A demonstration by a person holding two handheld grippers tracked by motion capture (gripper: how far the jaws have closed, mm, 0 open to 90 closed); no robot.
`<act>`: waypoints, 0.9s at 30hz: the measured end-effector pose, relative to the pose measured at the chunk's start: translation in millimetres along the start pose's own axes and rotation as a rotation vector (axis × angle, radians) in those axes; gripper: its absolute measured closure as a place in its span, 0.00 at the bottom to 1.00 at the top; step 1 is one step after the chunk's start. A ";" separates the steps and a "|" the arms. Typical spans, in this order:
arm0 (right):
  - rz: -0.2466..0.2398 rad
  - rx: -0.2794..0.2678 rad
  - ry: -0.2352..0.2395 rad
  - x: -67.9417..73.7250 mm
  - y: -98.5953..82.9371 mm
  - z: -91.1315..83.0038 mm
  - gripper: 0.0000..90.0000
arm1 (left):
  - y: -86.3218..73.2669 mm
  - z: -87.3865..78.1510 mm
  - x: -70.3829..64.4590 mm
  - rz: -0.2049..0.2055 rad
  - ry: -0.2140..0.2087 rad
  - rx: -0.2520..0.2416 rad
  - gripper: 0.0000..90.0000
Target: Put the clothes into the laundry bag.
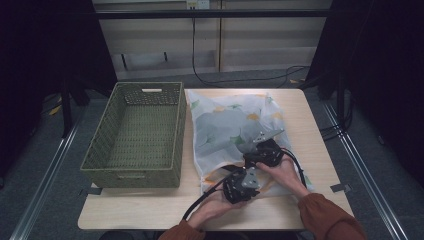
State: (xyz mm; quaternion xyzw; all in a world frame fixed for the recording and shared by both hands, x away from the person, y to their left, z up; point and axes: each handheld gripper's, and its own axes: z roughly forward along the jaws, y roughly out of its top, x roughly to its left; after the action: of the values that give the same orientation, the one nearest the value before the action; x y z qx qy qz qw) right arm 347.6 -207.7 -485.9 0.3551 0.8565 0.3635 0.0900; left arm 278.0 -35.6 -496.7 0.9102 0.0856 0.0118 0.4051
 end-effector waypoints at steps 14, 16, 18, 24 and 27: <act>0.005 0.015 0.104 -0.1 -36.2 -39.7 0.98 | -43.9 -70.7 14.8 -0.148 0.159 -0.091 0.69; 0.012 0.023 0.121 -0.2 -40.5 -44.1 0.99 | -54.7 -80.8 14.8 -0.152 0.187 -0.083 0.71; 0.006 0.038 0.111 1.1 -44.7 -46.1 0.98 | -60.6 -90.1 15.7 -0.163 0.197 -0.116 0.73; 0.003 0.085 0.099 3.5 -58.8 -47.3 0.93 | -67.8 -104.2 22.1 -0.209 0.259 -0.136 0.74; 0.017 0.088 0.085 -0.3 -61.3 -50.1 0.93 | -70.2 -88.5 15.9 -0.187 0.270 -0.029 0.71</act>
State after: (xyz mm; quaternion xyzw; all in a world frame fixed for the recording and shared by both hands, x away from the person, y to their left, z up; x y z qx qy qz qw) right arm 293.9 -265.5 -492.0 0.3503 0.8716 0.3411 0.0346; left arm 275.3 78.3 -490.0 0.8824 0.2233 0.0973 0.4024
